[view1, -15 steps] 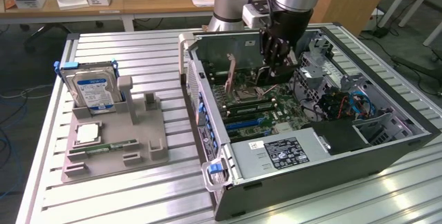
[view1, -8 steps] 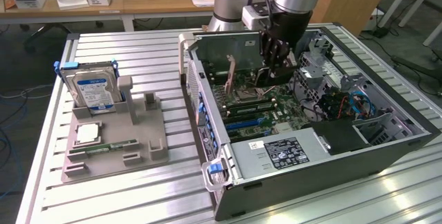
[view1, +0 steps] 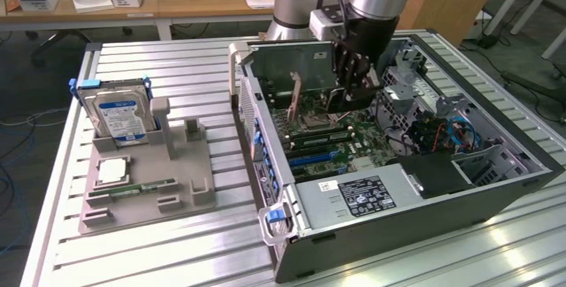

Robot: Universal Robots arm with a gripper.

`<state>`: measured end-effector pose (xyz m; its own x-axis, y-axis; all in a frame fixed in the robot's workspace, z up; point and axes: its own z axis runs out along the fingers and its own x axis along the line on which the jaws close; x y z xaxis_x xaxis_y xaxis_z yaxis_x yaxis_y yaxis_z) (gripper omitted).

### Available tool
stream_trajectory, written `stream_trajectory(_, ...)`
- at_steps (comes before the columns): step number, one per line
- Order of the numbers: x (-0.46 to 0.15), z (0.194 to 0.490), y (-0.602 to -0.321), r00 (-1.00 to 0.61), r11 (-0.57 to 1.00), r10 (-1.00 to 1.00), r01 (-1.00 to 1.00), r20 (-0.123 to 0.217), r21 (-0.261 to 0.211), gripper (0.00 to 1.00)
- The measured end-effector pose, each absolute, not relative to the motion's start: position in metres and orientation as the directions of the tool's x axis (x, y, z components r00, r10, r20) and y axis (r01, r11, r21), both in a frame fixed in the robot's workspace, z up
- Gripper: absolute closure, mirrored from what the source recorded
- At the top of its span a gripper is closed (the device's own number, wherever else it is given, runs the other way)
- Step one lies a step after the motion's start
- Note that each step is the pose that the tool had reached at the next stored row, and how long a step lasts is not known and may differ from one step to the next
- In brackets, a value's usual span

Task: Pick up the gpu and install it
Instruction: 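Insert the gpu into the slot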

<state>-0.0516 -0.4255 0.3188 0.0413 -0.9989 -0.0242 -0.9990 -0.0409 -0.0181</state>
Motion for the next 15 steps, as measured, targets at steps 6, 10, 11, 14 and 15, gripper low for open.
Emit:
stream_trajectory(6,-0.0516,0.3164,-0.4255,0.041,-0.041,-0.999,-0.999,-0.024,-0.018,0.73)
stream_trajectory(10,-0.0516,0.3150,-0.4255,0.041,-0.041,-0.999,-0.999,-0.024,-0.018,0.73)
stream_trajectory(11,-0.0516,0.3147,-0.4255,0.041,-0.041,-0.999,-0.999,-0.024,-0.018,0.73)
stream_trajectory(14,-0.0516,0.3131,-0.4255,0.041,-0.041,-0.999,-0.999,-0.024,-0.018,0.73)
stream_trajectory(15,-0.0515,0.3126,-0.4255,0.041,-0.041,-0.999,-0.999,-0.024,-0.018,0.73)
